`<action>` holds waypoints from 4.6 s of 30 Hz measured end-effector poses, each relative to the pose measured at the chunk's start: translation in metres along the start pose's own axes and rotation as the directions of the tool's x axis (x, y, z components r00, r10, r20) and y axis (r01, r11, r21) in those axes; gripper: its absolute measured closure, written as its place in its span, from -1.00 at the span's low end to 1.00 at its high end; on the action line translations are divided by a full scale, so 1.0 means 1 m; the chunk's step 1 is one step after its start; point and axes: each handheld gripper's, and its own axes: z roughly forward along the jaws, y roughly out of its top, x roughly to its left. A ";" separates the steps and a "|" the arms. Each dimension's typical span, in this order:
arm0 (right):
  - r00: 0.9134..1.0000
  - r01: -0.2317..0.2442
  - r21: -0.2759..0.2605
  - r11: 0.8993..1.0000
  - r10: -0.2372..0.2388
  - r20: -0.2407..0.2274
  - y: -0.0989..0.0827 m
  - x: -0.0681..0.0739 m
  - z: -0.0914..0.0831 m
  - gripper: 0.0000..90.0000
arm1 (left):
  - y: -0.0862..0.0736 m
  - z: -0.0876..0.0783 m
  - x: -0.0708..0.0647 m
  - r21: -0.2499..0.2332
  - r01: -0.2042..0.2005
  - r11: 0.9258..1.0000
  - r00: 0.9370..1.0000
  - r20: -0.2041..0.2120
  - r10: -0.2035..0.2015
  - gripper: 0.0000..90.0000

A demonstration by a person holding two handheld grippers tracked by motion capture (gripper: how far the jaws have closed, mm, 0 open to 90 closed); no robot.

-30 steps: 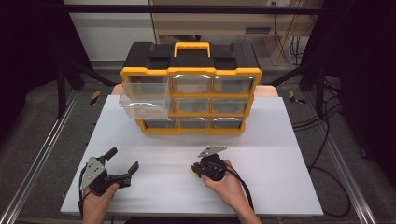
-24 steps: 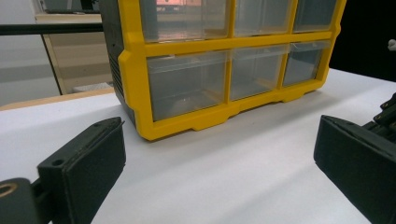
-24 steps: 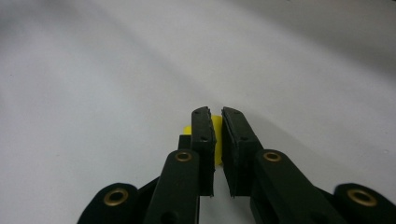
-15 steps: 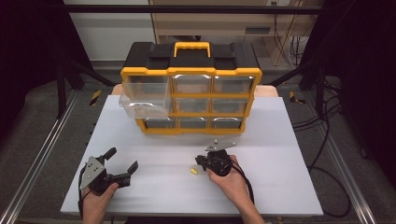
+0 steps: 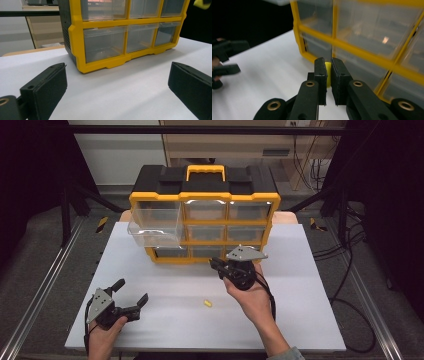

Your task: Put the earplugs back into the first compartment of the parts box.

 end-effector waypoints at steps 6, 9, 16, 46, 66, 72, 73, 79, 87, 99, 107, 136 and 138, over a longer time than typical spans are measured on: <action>0.999 0.032 -0.073 0.997 -0.032 0.002 0.033 0.004 -0.009 0.86 | 0.000 0.000 0.000 0.000 -0.001 1.000 1.000 0.003 0.001 -0.96; 0.999 0.054 -0.100 0.993 -0.054 0.004 0.050 0.009 -0.011 0.86 | 0.000 0.000 0.000 0.000 -0.001 1.000 1.000 0.003 0.001 -0.96; 0.994 0.106 -0.141 0.984 -0.104 0.020 0.085 0.018 -0.014 0.86 | 0.000 0.001 -0.001 0.000 0.001 1.000 1.000 0.005 -0.001 -0.96; 0.980 0.184 -0.137 0.973 -0.194 -0.056 0.162 0.058 0.037 0.23 | -0.001 0.002 -0.001 0.008 -0.003 1.000 1.000 0.009 0.003 -0.96; 0.987 0.159 -0.199 0.967 -0.152 0.052 0.145 0.041 0.000 -0.83 | -0.001 0.001 0.000 0.004 0.001 1.000 1.000 -0.004 -0.001 -0.97; 0.989 0.146 -0.195 0.970 -0.138 0.055 0.134 0.032 -0.008 -0.85 | -0.001 0.000 0.001 0.002 0.002 1.000 1.000 -0.006 -0.002 -0.97; 0.989 0.146 -0.192 0.970 -0.138 0.055 0.133 0.031 -0.009 -0.85 | -0.001 0.000 0.001 0.002 0.002 1.000 1.000 -0.006 -0.002 -0.97; 0.989 0.147 -0.169 0.975 -0.140 0.054 0.118 0.025 -0.014 -0.87 | -0.001 0.000 0.001 0.000 0.001 1.000 1.000 -0.008 -0.001 -0.97; 0.989 0.140 -0.143 0.980 -0.132 0.063 0.099 0.019 -0.021 -0.88 | -0.001 0.000 0.001 0.000 0.000 1.000 1.000 -0.009 0.000 -0.97; 0.988 0.139 -0.091 0.986 -0.132 0.076 0.071 0.010 -0.027 -0.89 | -0.001 0.000 0.001 -0.001 0.000 1.000 1.000 -0.007 0.000 -0.97; 0.991 0.120 -0.058 0.991 -0.115 0.074 0.054 0.005 -0.026 -0.89 | -0.001 0.000 0.001 -0.002 -0.002 1.000 1.000 -0.008 0.002 -0.97; 0.999 0.020 0.060 0.998 -0.022 0.039 -0.029 0.005 -0.019 -0.87 | -0.001 -0.001 0.001 0.000 -0.006 1.000 1.000 -0.010 0.006 -0.97; 0.999 0.011 0.058 0.998 -0.013 0.036 -0.033 0.005 -0.018 -0.87 | -0.001 0.000 0.001 0.000 -0.004 1.000 1.000 -0.010 0.004 -0.97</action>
